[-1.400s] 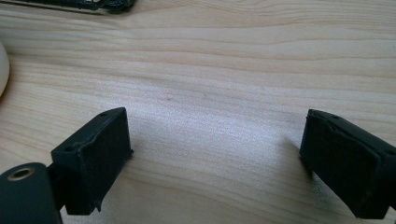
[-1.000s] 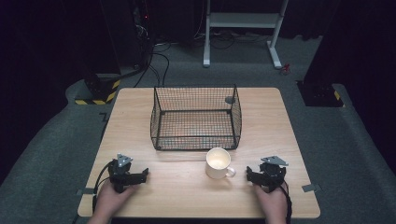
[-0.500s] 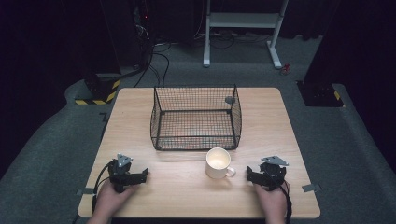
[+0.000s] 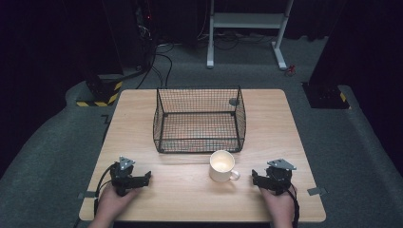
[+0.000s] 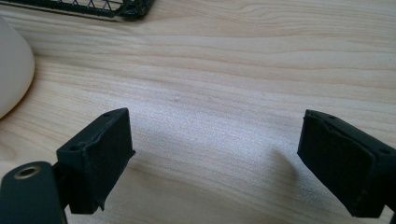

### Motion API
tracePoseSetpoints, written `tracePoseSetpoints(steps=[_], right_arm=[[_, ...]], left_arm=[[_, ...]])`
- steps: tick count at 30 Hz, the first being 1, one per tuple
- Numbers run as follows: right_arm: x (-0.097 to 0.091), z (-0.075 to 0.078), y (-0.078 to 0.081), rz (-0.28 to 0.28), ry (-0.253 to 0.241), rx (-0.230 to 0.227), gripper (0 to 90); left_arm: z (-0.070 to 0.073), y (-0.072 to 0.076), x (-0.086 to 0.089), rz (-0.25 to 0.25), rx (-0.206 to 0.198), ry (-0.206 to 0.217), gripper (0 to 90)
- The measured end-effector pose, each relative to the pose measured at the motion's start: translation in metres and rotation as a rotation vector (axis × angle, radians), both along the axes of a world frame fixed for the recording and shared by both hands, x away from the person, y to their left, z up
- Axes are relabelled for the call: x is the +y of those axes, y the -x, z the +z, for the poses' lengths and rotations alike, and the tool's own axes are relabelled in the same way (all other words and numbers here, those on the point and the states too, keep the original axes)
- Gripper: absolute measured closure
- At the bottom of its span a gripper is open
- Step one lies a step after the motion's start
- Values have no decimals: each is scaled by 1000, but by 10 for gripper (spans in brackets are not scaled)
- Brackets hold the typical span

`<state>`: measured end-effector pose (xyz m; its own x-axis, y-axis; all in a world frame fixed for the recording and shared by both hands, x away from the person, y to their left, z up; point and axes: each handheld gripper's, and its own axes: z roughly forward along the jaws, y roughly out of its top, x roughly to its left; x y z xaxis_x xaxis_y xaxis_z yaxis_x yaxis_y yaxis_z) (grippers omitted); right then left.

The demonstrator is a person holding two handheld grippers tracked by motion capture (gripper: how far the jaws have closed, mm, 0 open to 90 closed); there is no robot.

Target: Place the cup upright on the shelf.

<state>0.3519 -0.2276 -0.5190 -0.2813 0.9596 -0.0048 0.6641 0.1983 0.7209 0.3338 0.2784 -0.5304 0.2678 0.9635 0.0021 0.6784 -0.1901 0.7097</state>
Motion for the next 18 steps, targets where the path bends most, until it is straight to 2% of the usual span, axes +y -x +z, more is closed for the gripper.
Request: tracePoseSetpoints(steps=[18], right_arm=[[7, 25, 12, 77, -24, -86, 103]], left_arm=[[0, 0, 0, 1, 0, 2, 16]])
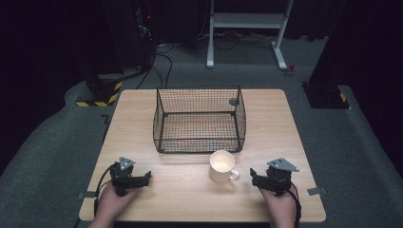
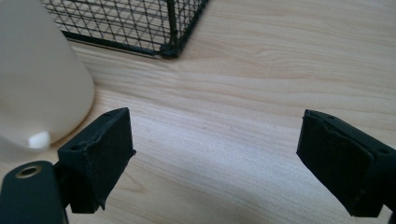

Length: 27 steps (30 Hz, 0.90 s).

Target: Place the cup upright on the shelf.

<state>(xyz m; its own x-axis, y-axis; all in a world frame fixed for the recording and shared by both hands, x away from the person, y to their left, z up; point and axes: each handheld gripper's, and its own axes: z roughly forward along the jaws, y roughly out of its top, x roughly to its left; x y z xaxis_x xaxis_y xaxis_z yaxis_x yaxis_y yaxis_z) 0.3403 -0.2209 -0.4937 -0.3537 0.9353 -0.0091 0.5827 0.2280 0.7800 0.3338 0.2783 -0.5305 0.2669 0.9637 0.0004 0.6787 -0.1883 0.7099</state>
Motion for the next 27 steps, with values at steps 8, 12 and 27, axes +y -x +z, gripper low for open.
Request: tracePoseSetpoints(steps=[8, 12, 27], right_arm=[[5, 12, 4, 15, -7, -41, 108], [6, 17, 6, 24, -11, -57, 110], [11, 35, 10, 40, -18, -98, 111]], left_arm=[[0, 0, 0, 0, 0, -1, 16], [0, 0, 0, -3, 2, -3, 16], [0, 0, 0, -1, 3, -1, 16]])
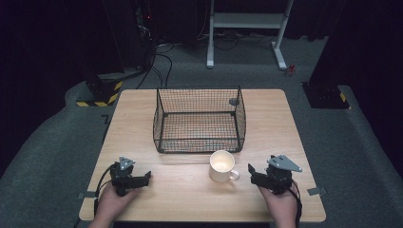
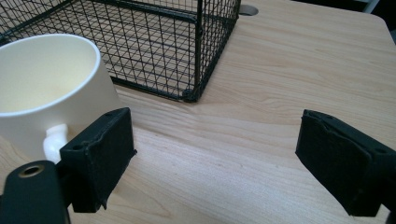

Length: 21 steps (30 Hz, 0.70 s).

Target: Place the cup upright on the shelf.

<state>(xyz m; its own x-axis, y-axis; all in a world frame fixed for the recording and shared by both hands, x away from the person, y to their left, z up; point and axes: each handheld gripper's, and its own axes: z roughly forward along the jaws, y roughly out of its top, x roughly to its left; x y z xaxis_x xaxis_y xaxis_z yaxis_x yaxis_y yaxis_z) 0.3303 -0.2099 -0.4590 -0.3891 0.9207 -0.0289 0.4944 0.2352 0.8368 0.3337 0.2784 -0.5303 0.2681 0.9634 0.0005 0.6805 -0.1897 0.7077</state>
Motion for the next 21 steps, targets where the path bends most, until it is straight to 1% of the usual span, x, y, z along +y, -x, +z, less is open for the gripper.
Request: tracePoseSetpoints(steps=[8, 15, 21], right_arm=[[4, 6, 0, 17, -8, -10, 122], [9, 12, -2, 47, -19, -21, 123], [14, 15, -2, 68, -24, -20, 119]], left_arm=[[0, 0, 0, 0, 0, 1, 16], [0, 0, 0, 0, 0, 1, 16], [0, 0, 0, 0, 1, 1, 16]])
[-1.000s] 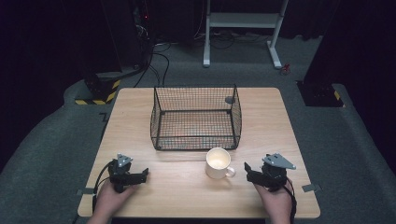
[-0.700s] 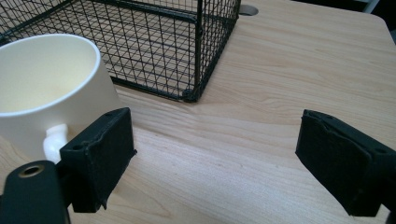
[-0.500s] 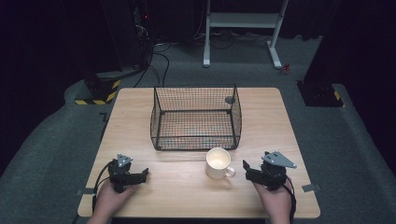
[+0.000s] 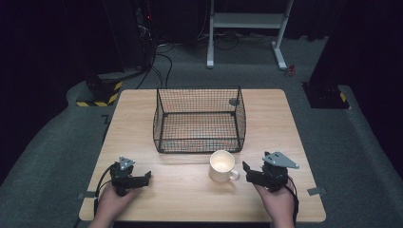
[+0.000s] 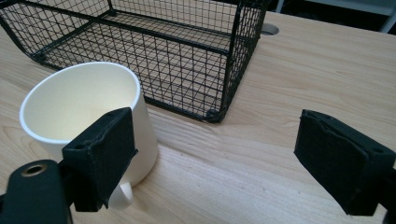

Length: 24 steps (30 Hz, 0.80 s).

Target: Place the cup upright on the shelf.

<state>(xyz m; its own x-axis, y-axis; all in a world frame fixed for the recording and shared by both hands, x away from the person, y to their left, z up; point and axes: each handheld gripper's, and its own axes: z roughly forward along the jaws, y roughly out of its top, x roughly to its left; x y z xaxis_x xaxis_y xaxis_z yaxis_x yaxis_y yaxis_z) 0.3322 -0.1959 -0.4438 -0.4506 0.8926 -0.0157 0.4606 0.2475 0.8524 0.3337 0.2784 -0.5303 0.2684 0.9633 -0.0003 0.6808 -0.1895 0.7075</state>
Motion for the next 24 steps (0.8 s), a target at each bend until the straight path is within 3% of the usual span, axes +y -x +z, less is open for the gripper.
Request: tracePoseSetpoints(steps=[24], right_arm=[[25, 9, -5, 73, -1, 9, 94]], left_arm=[[0, 0, 0, -8, 2, 0, 15]])
